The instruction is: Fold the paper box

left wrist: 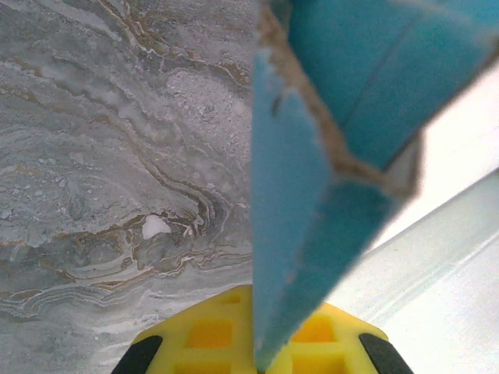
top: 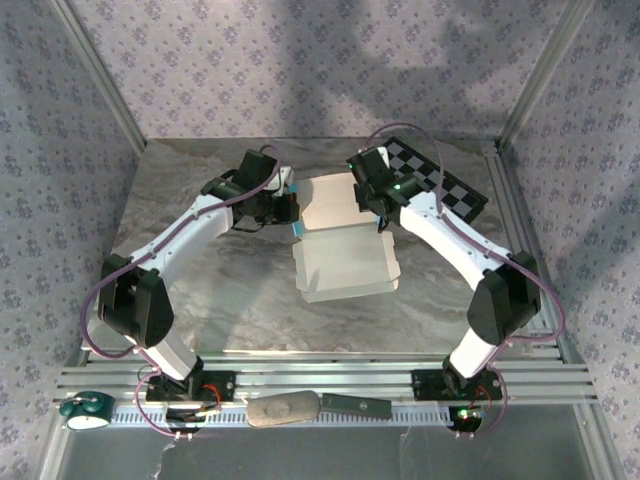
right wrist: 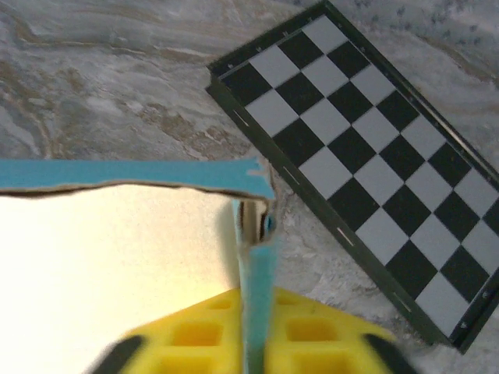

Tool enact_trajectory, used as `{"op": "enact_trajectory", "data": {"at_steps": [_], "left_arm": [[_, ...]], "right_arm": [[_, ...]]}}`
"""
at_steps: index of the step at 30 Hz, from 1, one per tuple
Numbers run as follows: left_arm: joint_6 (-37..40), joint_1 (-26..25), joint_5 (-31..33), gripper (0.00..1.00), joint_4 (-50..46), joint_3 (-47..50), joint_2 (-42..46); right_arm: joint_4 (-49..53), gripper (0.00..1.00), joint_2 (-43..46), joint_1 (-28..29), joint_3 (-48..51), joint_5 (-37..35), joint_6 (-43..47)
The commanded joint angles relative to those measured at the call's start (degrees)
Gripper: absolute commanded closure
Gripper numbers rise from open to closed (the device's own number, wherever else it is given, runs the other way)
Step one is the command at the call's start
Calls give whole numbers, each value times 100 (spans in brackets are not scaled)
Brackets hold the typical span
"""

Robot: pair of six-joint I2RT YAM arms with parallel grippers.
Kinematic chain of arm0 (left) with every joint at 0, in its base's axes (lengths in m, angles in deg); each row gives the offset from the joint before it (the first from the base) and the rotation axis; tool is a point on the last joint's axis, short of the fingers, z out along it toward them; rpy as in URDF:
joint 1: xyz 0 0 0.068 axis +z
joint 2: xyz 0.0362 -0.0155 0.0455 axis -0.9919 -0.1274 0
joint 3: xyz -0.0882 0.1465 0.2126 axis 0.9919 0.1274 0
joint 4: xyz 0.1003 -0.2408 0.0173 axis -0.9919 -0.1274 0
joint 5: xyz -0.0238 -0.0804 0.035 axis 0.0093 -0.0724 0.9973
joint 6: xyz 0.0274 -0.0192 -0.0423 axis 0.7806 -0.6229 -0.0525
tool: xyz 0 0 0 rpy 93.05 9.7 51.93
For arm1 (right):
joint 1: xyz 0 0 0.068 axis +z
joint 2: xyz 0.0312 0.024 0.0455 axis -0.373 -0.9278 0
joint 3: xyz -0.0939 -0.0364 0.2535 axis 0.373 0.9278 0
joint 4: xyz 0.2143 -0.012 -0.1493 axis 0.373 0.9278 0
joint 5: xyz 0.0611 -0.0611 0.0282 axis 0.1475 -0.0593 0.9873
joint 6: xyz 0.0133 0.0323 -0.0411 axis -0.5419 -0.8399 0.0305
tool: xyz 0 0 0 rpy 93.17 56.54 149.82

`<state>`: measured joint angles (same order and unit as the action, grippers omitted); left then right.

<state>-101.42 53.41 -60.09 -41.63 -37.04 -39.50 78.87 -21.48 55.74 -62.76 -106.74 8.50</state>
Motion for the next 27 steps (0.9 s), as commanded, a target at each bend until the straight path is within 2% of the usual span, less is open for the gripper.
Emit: {"op": "enact_trajectory", "data": {"at_steps": [1,7,8,10,11,13,16,20,23,27], "left_arm": [[15,-9,-55,100,-54,-219,-36],[24,-8,91,100,-110,-228,-43],[13,-15,97,100,-95,-220,-38],[6,-10,96,100,-92,-220,-52],[6,-9,96,100,-86,-220,-46],[-3,-13,105,100,-87,-228,-42],[-3,-10,112,100,-107,-246,-28],[-3,-8,105,100,-101,-238,-21],[-20,-16,90,100,-84,-232,-20],[-9,-18,77,100,-115,-237,19]], "right_arm": [[99,100,-58,101,-124,-533,-13],[134,100,173,251,-23,-787,-39],[159,95,209,254,-21,-739,-49],[146,73,356,257,97,-549,-57],[79,65,448,254,204,-415,-43],[-103,56,680,231,491,-65,-57],[-179,54,901,238,813,217,-164],[-283,54,1102,326,1180,254,-412],[-324,56,1051,346,1334,204,-578],[-326,63,853,235,1357,63,-586]]}}
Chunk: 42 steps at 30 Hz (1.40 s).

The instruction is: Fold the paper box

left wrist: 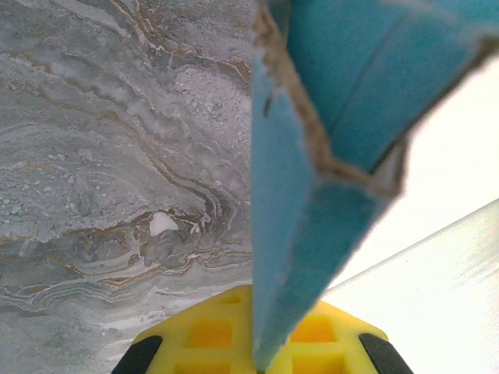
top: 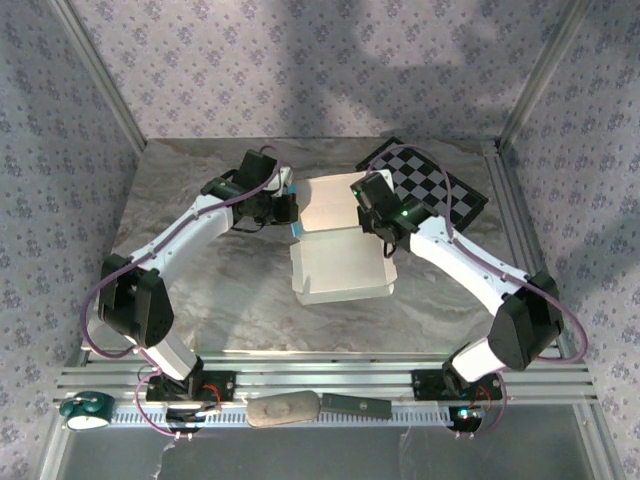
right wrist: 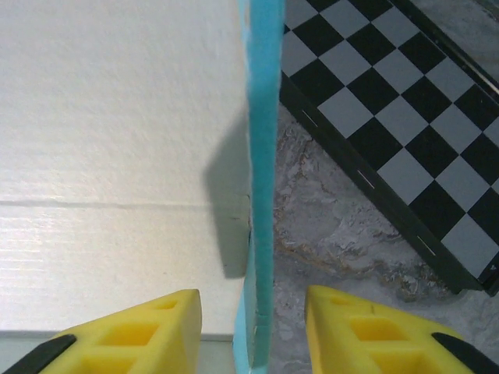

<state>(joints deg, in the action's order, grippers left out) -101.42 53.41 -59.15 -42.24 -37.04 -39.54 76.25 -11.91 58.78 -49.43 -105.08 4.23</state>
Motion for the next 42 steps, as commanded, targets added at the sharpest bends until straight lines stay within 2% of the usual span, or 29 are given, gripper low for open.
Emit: {"op": "enact_trajectory", "data": {"at_steps": [1,7,12,23,29,36,42], "left_arm": [[-7,-19,-17,100,-58,-237,30],[-3,-19,20,100,-82,-220,39],[6,-19,20,100,-85,-237,38],[-20,-19,11,100,-86,-246,36],[23,-12,64,100,-142,-265,6],[15,-54,746,100,-511,-294,-222],[-64,-142,1471,100,-677,-334,-432]], "right_arm": [[-66,65,-130,-93,22,-77,-136],[-115,90,-373,-103,-245,-175,-101],[114,99,-402,-14,-209,-514,-271],[492,100,-530,236,-399,-1283,-637],[324,100,-421,302,-329,-1079,-462],[722,100,-621,278,-800,-795,-318],[1162,100,-825,464,-1014,-1105,-731]]}}
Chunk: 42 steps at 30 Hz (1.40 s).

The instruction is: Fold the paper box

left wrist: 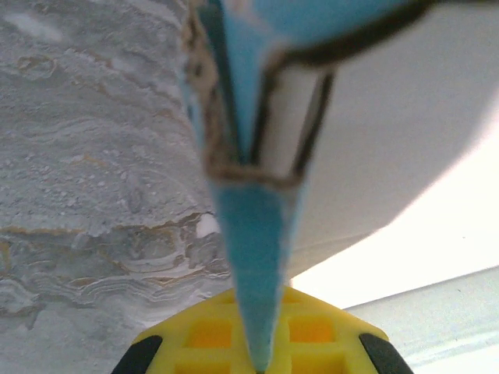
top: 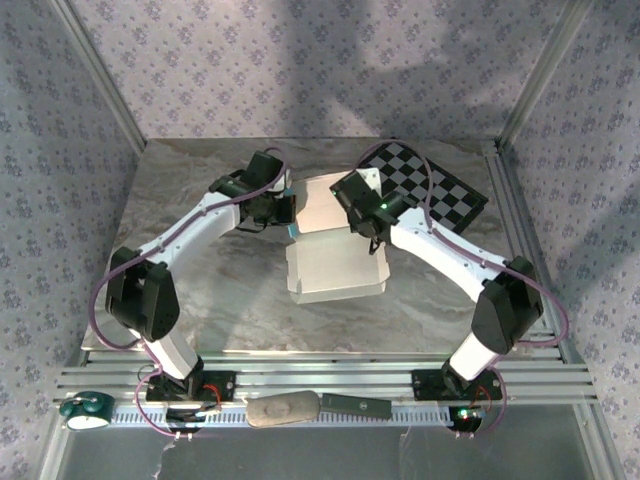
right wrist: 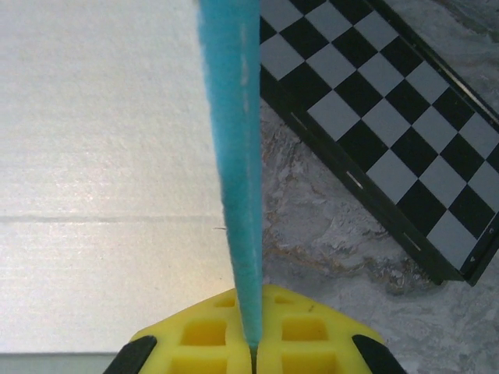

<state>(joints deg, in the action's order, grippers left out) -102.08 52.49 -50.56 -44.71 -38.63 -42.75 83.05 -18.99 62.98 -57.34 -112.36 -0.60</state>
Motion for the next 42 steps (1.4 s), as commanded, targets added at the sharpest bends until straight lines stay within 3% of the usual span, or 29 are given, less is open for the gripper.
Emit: {"op": "enact_trajectory", "data": {"at_steps": [1,13,28,39,42], "left_arm": [[2,-63,712,100,-443,-170,-125],[-8,-232,1615,100,-646,-202,-390],[1,-232,1903,100,-794,-306,-1282],[-104,-232,1939,100,-752,-205,-1368],[-105,-238,1876,79,-652,-138,-1274]], "right_arm": [[553,100,-157,73,-272,-419,-339],[1106,100,-878,330,-606,-675,-1050],[1463,100,-1794,307,-987,-342,-1670],[1356,100,-1984,253,-987,-246,-1732],[1352,100,-2031,210,-995,-158,-1689]]}}
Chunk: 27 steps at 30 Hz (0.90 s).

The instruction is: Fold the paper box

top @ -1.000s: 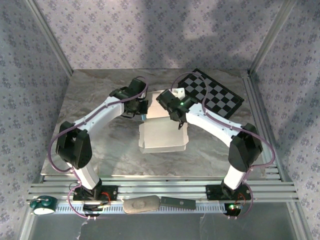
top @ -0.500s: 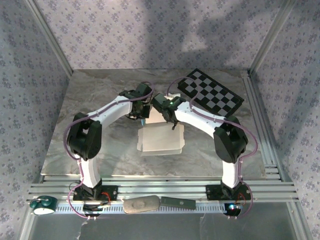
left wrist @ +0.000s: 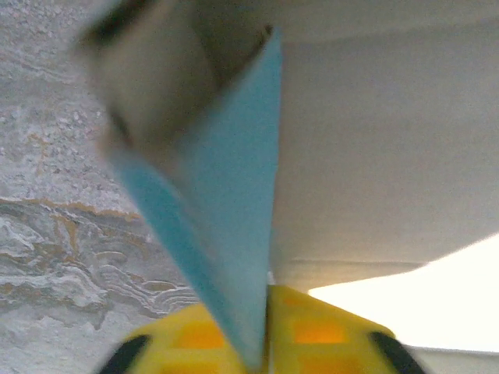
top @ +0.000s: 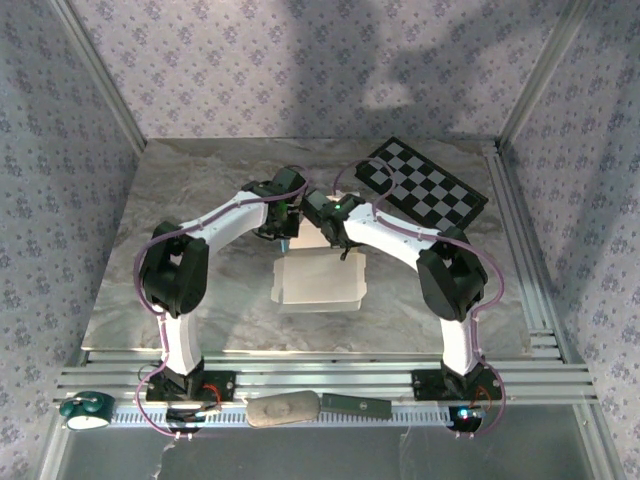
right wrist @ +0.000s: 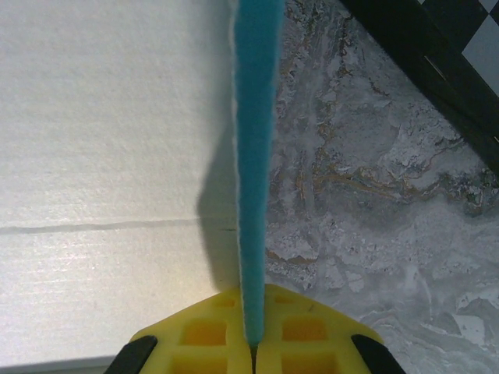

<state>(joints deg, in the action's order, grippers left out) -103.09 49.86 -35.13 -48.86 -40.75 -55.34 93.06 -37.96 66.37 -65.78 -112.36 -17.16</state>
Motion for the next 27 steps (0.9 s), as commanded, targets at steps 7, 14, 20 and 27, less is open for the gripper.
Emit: {"op": "enact_trajectory", "data": {"at_steps": [7,14,20,27], "left_arm": [[18,82,-66,59,-90,153,384],[-74,163,-698,52,182,199,762],[-175,179,-890,52,380,235,959],[-431,259,-578,54,620,670,1681]], "right_arm": [[280,100,-176,-384,-96,183,11],[303,100,-307,-496,-209,390,144],[247,100,-309,-537,-113,548,40],[-67,100,-122,-845,149,1671,-452]]}}
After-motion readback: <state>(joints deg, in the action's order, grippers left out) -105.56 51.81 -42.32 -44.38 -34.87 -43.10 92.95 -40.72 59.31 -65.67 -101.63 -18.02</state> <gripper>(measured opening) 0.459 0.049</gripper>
